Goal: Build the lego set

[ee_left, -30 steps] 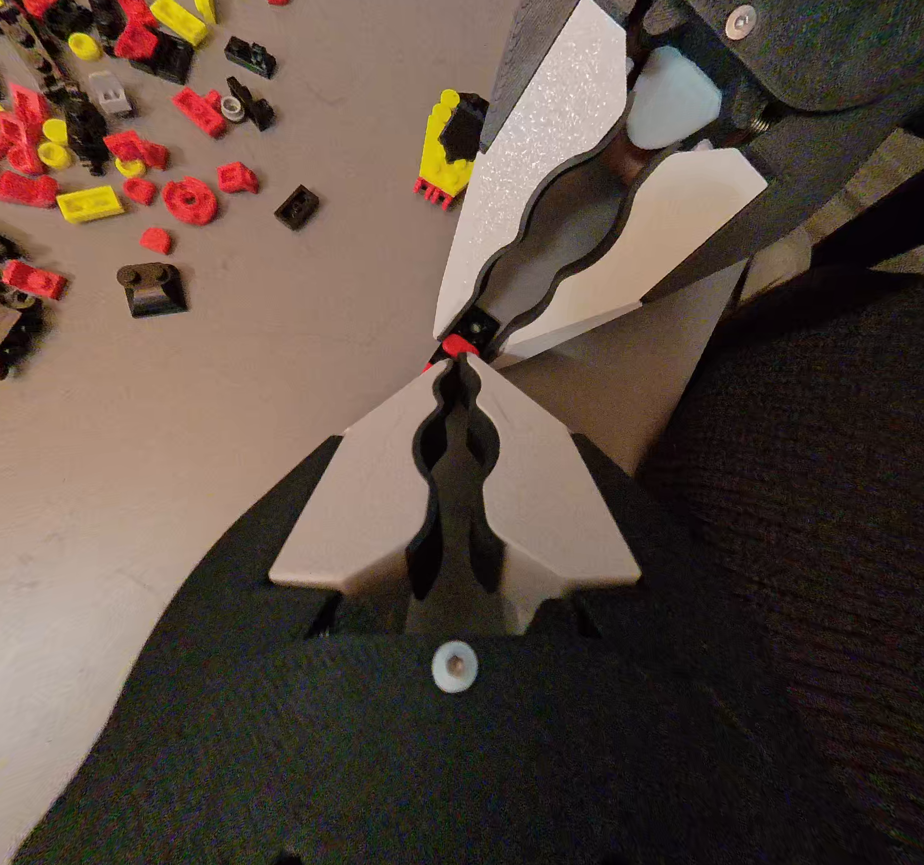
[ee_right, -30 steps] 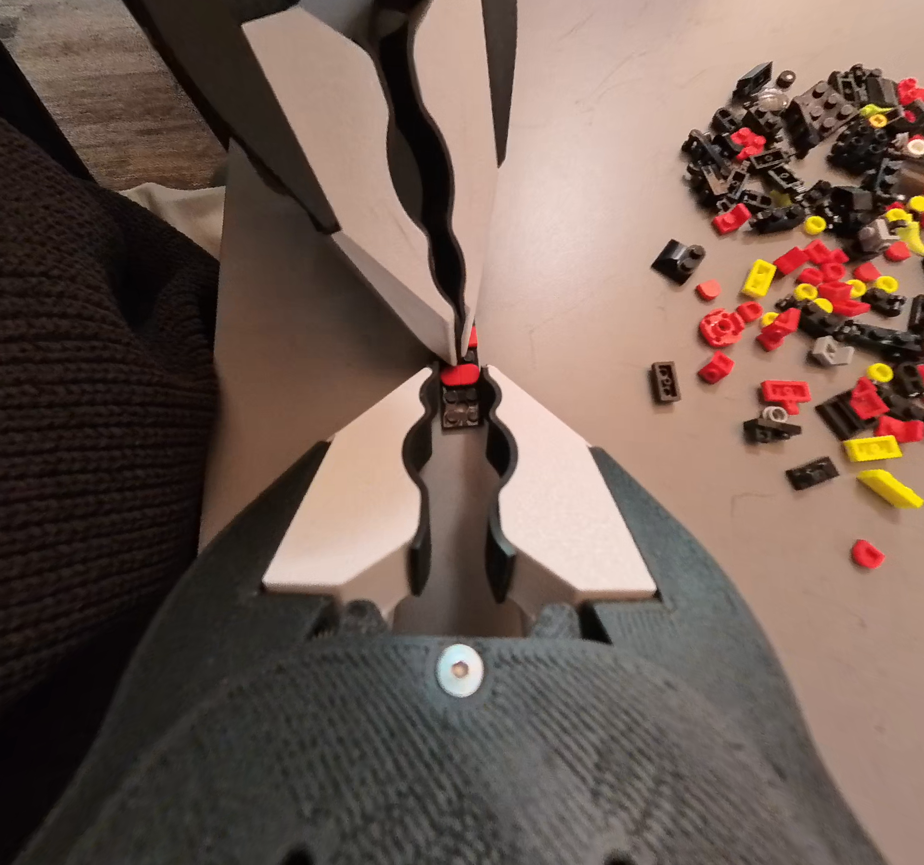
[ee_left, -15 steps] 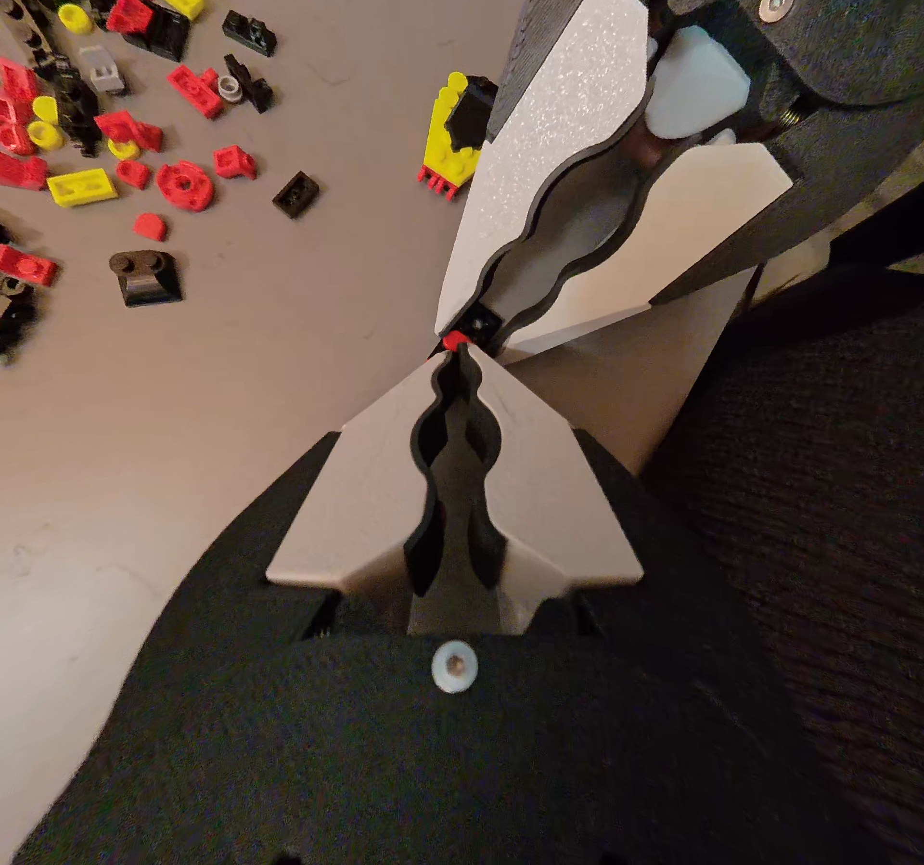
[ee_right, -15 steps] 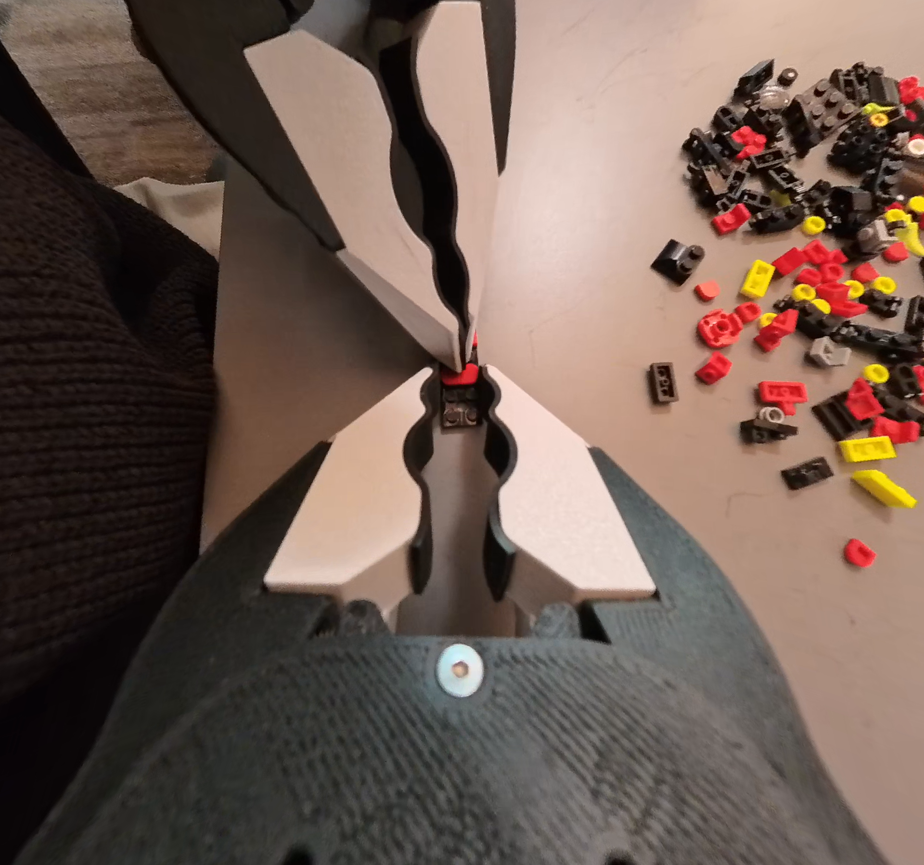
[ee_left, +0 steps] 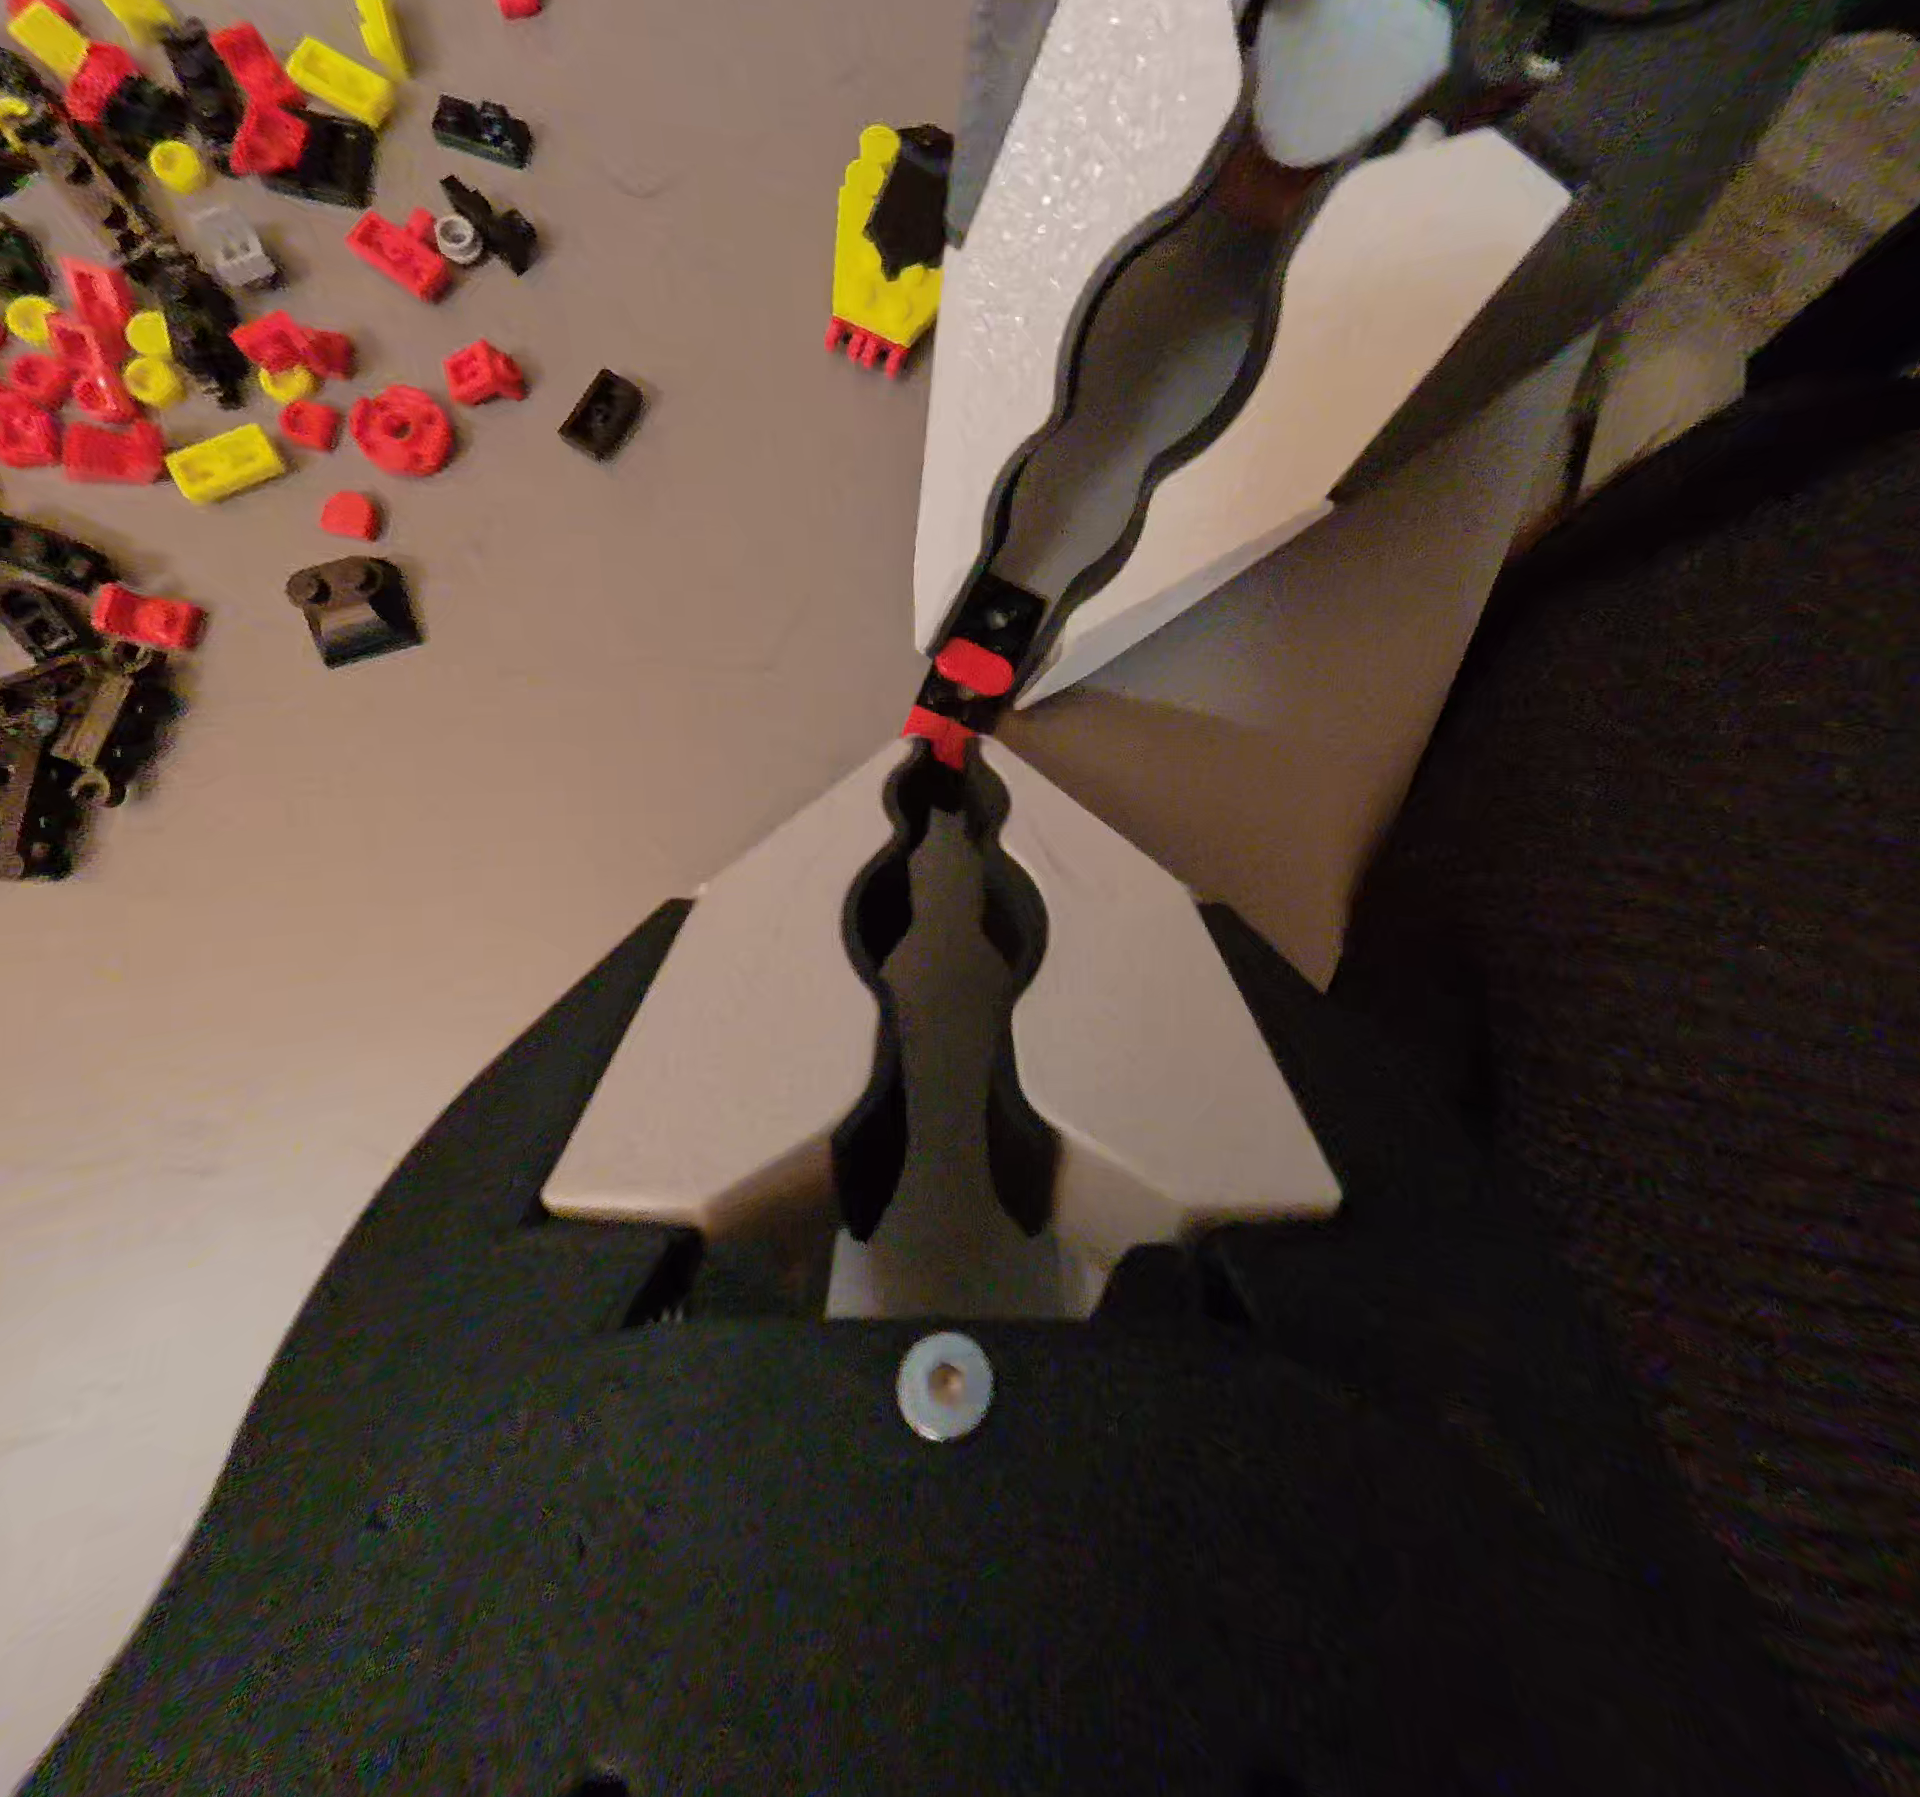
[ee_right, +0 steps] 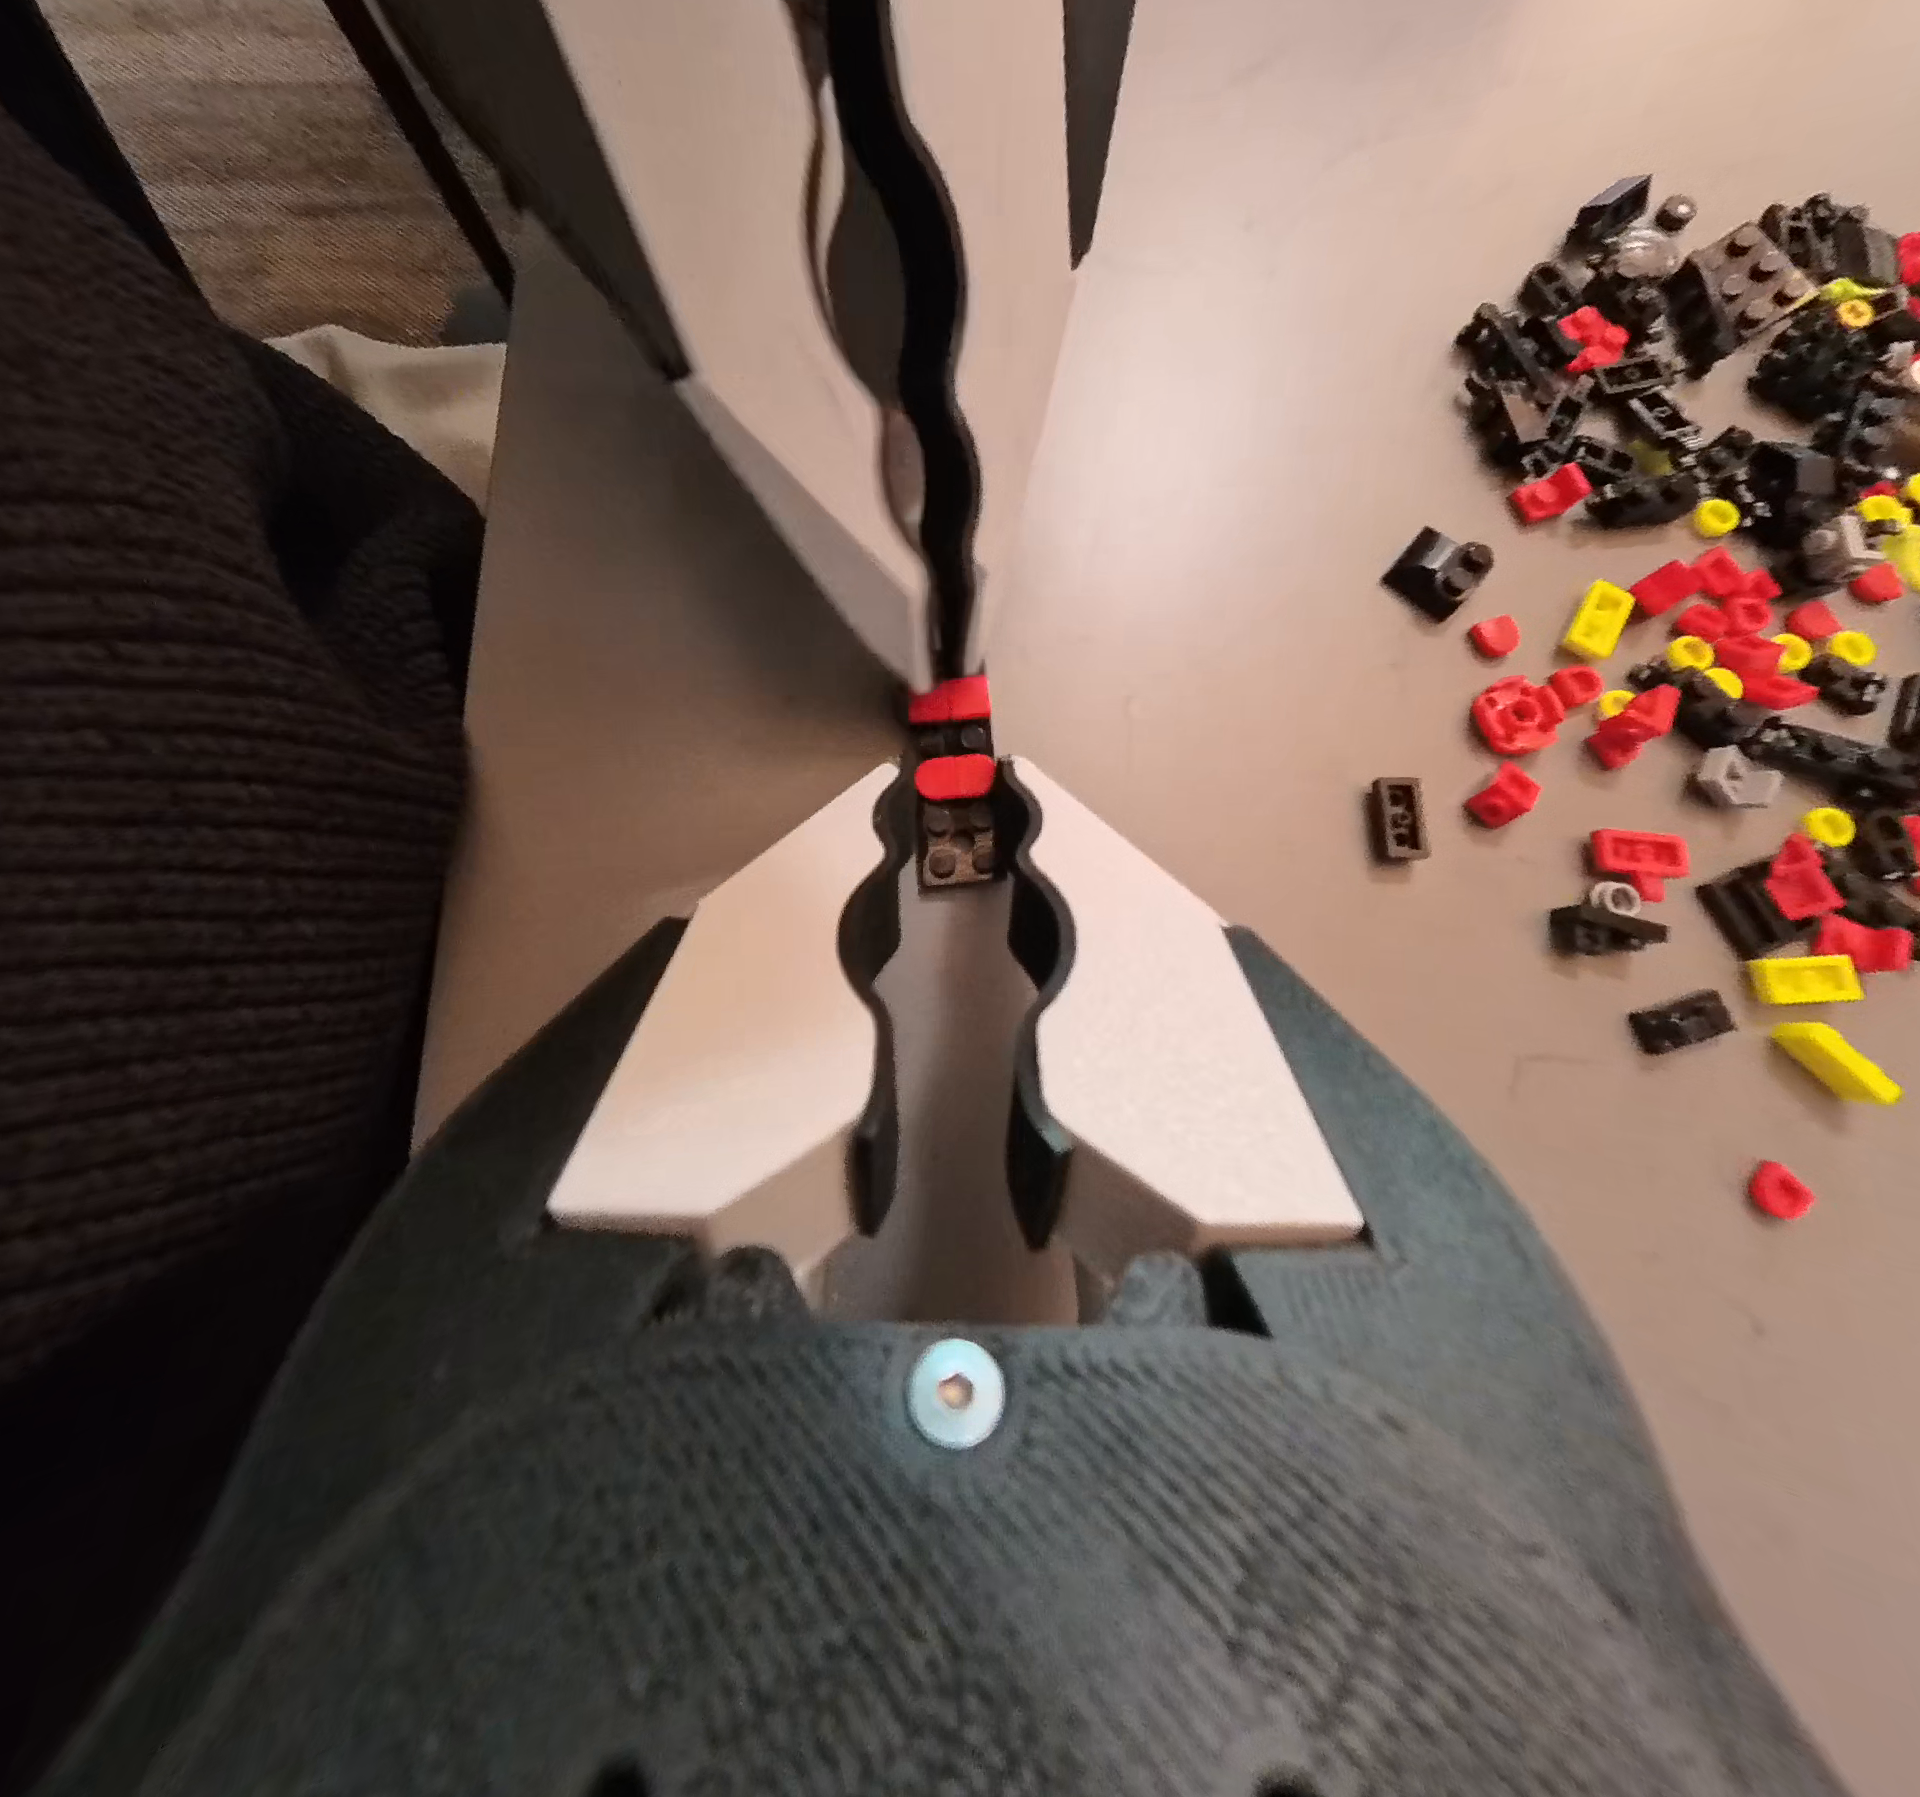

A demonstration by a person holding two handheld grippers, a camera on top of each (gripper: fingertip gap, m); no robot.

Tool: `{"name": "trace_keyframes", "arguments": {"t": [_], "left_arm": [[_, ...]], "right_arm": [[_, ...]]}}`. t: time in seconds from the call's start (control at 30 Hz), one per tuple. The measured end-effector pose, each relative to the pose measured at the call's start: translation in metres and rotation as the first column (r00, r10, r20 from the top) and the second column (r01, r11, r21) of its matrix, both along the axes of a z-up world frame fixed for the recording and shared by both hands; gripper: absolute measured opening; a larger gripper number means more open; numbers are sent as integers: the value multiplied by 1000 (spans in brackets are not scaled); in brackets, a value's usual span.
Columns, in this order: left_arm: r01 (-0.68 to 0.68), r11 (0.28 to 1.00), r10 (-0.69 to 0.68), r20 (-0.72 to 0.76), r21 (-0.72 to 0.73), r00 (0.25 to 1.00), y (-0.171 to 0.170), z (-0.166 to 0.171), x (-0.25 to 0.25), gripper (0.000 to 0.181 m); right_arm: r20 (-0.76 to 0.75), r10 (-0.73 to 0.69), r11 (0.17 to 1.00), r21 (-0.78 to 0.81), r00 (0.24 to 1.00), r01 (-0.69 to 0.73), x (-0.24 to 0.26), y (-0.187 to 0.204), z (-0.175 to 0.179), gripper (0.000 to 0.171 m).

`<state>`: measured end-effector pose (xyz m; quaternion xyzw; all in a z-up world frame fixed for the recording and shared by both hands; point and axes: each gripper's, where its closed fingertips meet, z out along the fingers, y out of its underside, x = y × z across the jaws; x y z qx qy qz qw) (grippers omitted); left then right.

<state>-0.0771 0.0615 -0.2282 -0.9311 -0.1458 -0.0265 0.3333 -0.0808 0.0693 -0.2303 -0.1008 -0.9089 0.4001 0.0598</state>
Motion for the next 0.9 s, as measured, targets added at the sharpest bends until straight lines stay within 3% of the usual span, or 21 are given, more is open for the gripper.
{"name": "trace_keyframes", "arguments": {"t": [0.03,0.2,0.33,0.43,0.57,0.67,0.9], "left_arm": [[20,1000,-20,-6,-5,1000,0,-2,1,15],[40,999,-41,-63,-13,997,1,-5,-4,29],[82,997,-82,-97,-6,992,4,-8,-1,20],[55,998,-54,-38,12,998,5,-8,-1,15],[-57,997,50,130,52,990,6,-6,-2,14],[-220,975,204,270,31,941,8,-4,-7,8],[-389,921,374,243,15,895,8,-5,-12,8]], "right_arm": [[10,4,1000,-8,1000,-4,0,0,0,13],[46,18,999,-28,999,-17,3,-1,0,14],[48,10,1000,-25,999,-9,2,-1,0,14],[53,3,1000,-29,999,-1,1,0,0,14],[49,0,1000,-31,999,1,1,0,0,13],[54,-8,999,-35,999,10,0,1,0,14],[56,-50,998,-34,997,51,-3,0,-1,14]]}}
